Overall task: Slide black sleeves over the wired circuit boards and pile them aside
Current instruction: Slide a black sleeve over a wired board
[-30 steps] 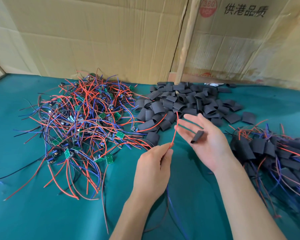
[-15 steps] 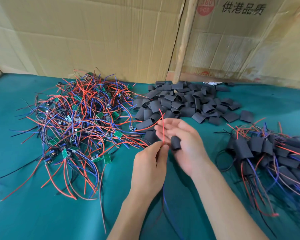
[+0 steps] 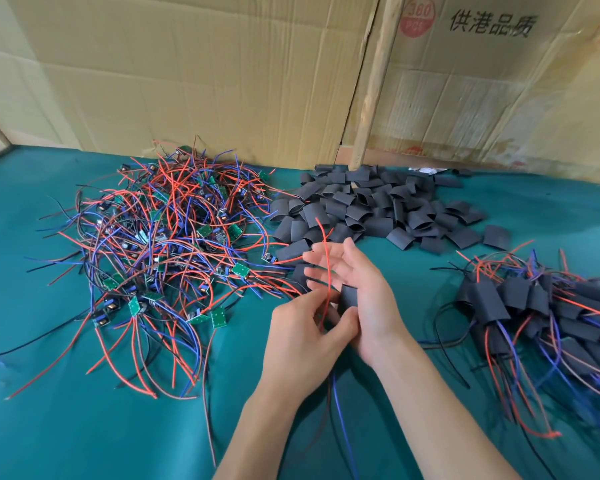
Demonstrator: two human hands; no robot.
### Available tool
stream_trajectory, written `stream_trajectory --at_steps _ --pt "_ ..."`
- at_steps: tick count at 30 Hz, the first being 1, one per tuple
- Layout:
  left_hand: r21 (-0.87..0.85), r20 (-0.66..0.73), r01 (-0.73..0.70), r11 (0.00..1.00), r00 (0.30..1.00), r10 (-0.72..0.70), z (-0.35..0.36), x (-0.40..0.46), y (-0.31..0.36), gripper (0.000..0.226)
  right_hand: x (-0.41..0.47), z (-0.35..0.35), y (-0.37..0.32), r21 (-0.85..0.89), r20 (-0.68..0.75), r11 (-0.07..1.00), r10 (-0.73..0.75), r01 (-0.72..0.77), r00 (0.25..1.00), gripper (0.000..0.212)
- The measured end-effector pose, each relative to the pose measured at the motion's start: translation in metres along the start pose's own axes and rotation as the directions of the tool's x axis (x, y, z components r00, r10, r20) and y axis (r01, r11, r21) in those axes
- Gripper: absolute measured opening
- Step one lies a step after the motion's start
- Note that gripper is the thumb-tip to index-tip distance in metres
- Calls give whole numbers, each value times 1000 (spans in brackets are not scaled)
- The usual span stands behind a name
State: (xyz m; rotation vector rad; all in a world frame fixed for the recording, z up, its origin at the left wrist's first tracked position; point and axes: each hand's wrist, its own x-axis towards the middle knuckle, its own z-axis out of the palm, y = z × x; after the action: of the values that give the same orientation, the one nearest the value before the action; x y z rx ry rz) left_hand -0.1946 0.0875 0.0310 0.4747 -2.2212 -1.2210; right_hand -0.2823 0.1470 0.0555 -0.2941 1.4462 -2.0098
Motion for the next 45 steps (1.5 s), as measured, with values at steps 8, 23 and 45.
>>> stream_trajectory --at_steps 8,23,45 --pt "-26 -79 36 999 996 -38 0 0 0 29 1 -30 -16 -192 216 981 82 -40 973 38" --pt "7 18 -48 999 999 48 3 -2 -1 32 -1 -62 -31 -344 241 937 25 61 970 26" --pt "299 140 -109 948 988 69 9 -6 1 29 1 -59 -44 -38 -98 951 -310 308 946 35"
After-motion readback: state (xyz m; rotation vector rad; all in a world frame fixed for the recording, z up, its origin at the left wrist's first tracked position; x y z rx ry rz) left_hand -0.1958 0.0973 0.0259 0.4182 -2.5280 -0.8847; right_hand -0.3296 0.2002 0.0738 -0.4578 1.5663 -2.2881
